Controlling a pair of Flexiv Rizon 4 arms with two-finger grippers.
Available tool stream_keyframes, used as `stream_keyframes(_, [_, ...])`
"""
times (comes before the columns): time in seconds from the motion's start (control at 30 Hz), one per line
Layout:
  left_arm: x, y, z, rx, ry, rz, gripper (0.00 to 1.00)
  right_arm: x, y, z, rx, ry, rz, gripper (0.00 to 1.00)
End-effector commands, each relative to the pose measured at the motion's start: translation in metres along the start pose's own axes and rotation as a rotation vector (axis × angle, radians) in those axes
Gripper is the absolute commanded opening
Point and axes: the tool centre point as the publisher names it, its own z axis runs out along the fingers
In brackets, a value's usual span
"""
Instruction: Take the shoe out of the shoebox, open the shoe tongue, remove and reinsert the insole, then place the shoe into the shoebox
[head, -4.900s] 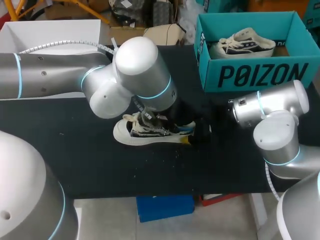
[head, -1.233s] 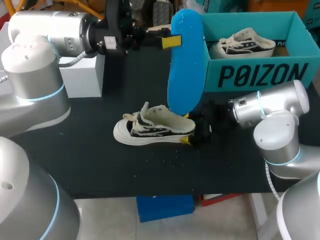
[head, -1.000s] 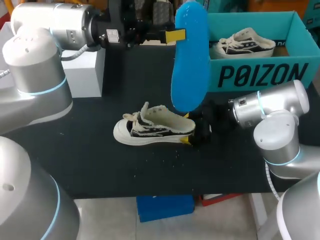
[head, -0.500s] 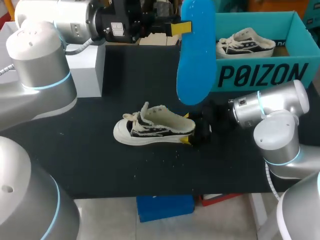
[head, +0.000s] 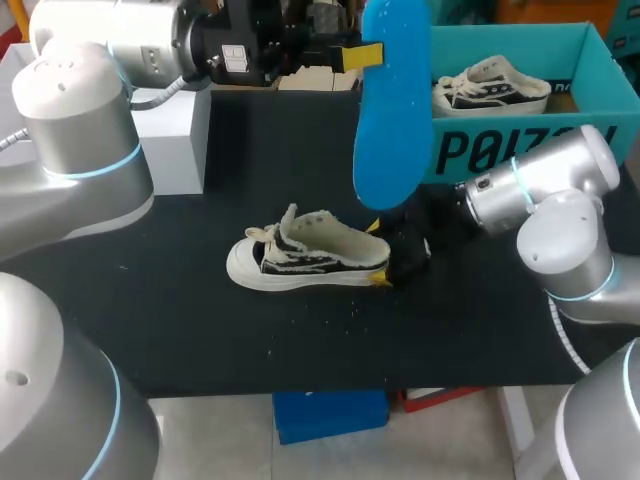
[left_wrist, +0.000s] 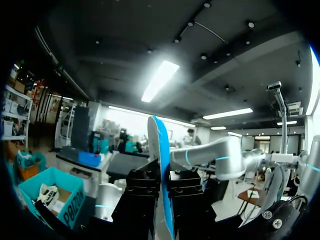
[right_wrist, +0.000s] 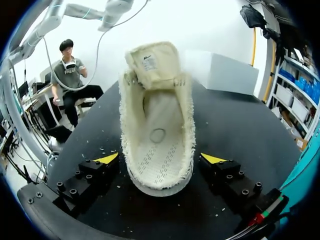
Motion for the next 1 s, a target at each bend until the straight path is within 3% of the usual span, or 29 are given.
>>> stream_keyframes(0.03, [0.000, 0.000, 0.001, 0.000, -0.001, 0.001, 0.00, -0.002, 0.010, -0.022, 0.225, 0.002, 0.005, 1.00])
stream_keyframes(0.2, [0.000, 0.000, 0.001, 0.000, -0.001, 0.001, 0.00, 0.002, 0.011, -0.024, 0.444, 0.017, -0.009, 1.00])
stream_keyframes(0.53, [0.000, 0.000, 0.001, 0.000, -0.001, 0.001, 0.00, 0.002, 0.019, -0.019, 0.688, 0.076, -0.041, 1.00])
stream_keyframes(0.77, [0.000, 0.000, 0.001, 0.000, -0.001, 0.001, 0.00, 0.000, 0.025, -0.018, 0.764, 0.061, -0.052, 1.00])
stream_keyframes(1.0, [0.000, 0.000, 0.001, 0.000, -0.001, 0.001, 0.00, 0.003, 0.023, -0.013, 0.784, 0.035, -0.047, 1.00])
